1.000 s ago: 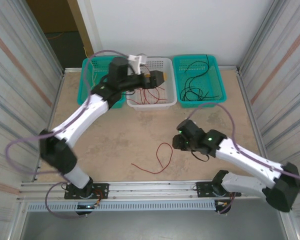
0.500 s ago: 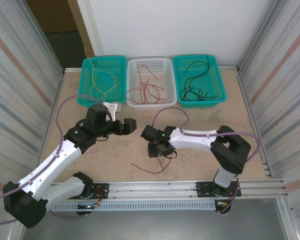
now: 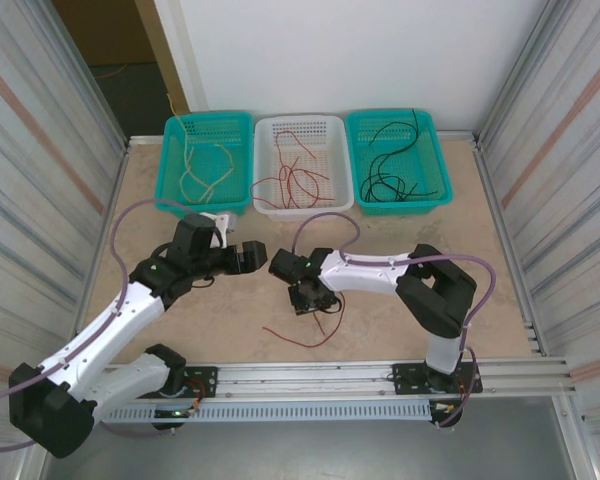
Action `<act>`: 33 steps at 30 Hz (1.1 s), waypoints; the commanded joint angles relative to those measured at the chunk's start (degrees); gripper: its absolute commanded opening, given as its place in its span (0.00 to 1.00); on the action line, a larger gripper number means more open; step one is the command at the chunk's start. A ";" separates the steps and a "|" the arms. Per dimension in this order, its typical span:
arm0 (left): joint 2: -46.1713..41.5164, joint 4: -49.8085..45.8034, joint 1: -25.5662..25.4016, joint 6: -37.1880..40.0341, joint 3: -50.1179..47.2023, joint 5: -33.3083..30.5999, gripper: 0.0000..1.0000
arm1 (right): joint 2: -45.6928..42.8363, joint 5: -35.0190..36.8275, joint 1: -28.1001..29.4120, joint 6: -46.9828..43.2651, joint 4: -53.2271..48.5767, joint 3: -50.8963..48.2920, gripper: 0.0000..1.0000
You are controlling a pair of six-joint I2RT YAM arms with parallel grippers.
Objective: Untangle the cables
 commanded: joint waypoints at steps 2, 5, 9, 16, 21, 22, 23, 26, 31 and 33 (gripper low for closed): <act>-0.22 -0.53 0.79 -0.87 -0.49 -1.94 0.89 | -2.18 2.52 2.29 1.64 -5.80 -0.20 0.41; 0.91 -0.08 1.52 -1.78 -0.89 -1.77 0.89 | -2.98 1.56 3.35 2.14 -6.55 -1.29 0.36; 1.94 -0.22 1.70 -2.10 -0.97 -1.91 0.88 | -2.62 -0.31 4.30 2.80 -5.38 -2.67 0.18; 1.95 -1.00 2.35 -2.26 -1.24 -2.17 0.88 | -1.01 -0.63 4.20 2.75 -5.92 -1.76 0.18; 2.11 -0.52 2.75 -2.32 -1.51 -1.71 0.89 | -4.14 1.13 4.64 3.57 -6.44 -2.63 0.37; 2.29 -0.06 2.77 -2.41 -1.70 -1.53 0.89 | -4.76 1.09 4.77 3.59 -6.23 -2.96 0.37; 2.47 0.17 2.84 -2.61 -1.78 -1.48 0.89 | -5.23 1.01 4.73 3.66 -6.19 -3.32 0.38; 3.39 0.93 2.93 -2.70 -1.91 -0.79 0.88 | -5.24 0.67 4.77 4.12 -6.70 -4.17 0.36; 4.09 1.38 2.93 -2.80 -2.02 -0.36 0.87 | -4.94 0.66 4.82 4.56 -7.25 -4.62 0.35; 4.07 1.55 2.93 -2.81 -2.06 -0.33 0.87 | -4.71 0.31 4.82 4.30 -6.82 -4.62 0.19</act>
